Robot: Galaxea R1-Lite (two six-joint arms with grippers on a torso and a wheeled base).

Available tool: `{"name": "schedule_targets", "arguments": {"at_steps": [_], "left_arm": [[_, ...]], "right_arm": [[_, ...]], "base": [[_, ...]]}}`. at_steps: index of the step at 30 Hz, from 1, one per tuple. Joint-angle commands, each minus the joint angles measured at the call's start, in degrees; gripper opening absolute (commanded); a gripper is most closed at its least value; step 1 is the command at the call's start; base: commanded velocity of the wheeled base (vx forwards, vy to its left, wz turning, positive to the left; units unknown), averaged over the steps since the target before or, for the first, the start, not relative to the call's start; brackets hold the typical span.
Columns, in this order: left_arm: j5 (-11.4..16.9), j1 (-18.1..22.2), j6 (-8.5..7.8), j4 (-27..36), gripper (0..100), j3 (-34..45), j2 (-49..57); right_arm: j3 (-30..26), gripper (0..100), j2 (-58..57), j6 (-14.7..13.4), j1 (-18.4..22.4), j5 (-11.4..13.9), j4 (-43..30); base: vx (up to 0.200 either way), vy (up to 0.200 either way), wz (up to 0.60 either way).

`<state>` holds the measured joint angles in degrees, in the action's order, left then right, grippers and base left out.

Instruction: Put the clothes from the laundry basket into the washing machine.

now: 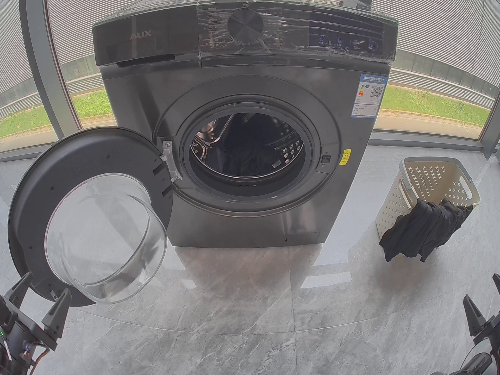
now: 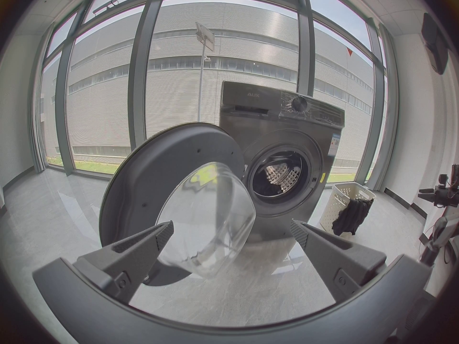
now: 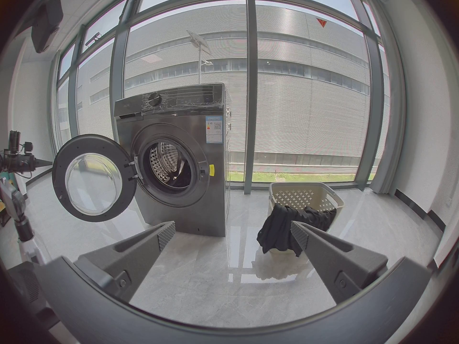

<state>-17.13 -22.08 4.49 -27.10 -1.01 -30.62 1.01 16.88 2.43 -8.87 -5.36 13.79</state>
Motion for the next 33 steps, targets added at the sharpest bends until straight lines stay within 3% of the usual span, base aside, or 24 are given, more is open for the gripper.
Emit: {"name": "schedule_targets", "arguments": {"at_steps": [1, 3, 6, 9, 10, 13, 15, 19, 20, 22, 25, 27, 33], "left_arm": [[3.4, 3.1, 0.7, 10.3, 100, 1.0, 14.0], [4.2, 3.7, 0.7, 14.4, 100, 1.0, 16.4], [5.8, 8.3, 0.08, 22.4, 100, 1.0, 21.4], [8.1, 11.4, 0.0, 23.1, 100, 1.0, 23.1], [11.4, 14.3, -0.44, 23.5, 100, 1.0, 25.3], [11.8, 16.1, -1.94, 23.5, 100, 1.0, 25.5], [11.3, 16.5, -2.73, 23.7, 100, 1.0, 25.5], [12.0, 17.9, -3.96, 25.3, 100, 1.0, 25.7], [13.3, 21.5, -4.75, 25.5, 100, 0.9, 26.4], [16.2, 23.7, -4.57, 25.5, 100, 1.0, 28.0], [17.7, 22.2, -4.22, 26.0, 100, 0.8, 30.4], [18.0, 22.2, -4.75, 26.1, 100, 0.7, 30.6], [18.2, 22.2, -3.61, 27.0, 100, 0.6, 30.6]], "right_arm": [[-1.0, 100, -12.2, -0.7, 2.6, -0.7, -7.8], [-1.0, 100, -11.9, -1.1, 2.6, -0.9, -7.7], [-1.0, 100, -11.5, -2.2, 2.6, -6.1, -9.4], [-1.0, 100, -11.5, -1.8, 2.9, -7.8, -9.4], [-1.0, 100, -12.4, -1.1, 6.2, -7.2, -9.6], [-0.9, 100, -16.2, 1.8, 10.5, -5.5, -9.6], [-1.0, 100, -16.9, 3.1, 9.1, -3.6, -9.6], [-1.0, 100, -16.9, 1.1, 8.8, -1.8, -10.1], [-0.8, 100, -16.9, -0.7, 8.8, -2.1, -10.9], [-0.7, 100, -16.9, -0.7, 8.9, -2.2, -11.2], [-0.7, 100, -16.9, -0.7, 8.9, -2.1, -11.1], [-0.8, 100, -16.9, -1.0, 8.8, -2.0, -11.0], [-1.0, 100, -16.9, -2.4, 8.8, -1.9, -10.7]], "base": [[0.0, 0.0, 0.0], [0.0, 0.0, 0.0], [0.0, 0.0, 0.0], [0.0, 0.0, 0.0], [0.0, 0.0, 0.0], [0.0, 0.0, 0.0], [0.0, 0.0, 0.0], [0.0, 0.0, 0.0], [0.0, 0.0, 0.0], [0.0, 0.0, 0.0], [0.0, 0.0, 0.0], [0.0, 0.0, 0.0], [0.0, -0.2, 0.0]]}}
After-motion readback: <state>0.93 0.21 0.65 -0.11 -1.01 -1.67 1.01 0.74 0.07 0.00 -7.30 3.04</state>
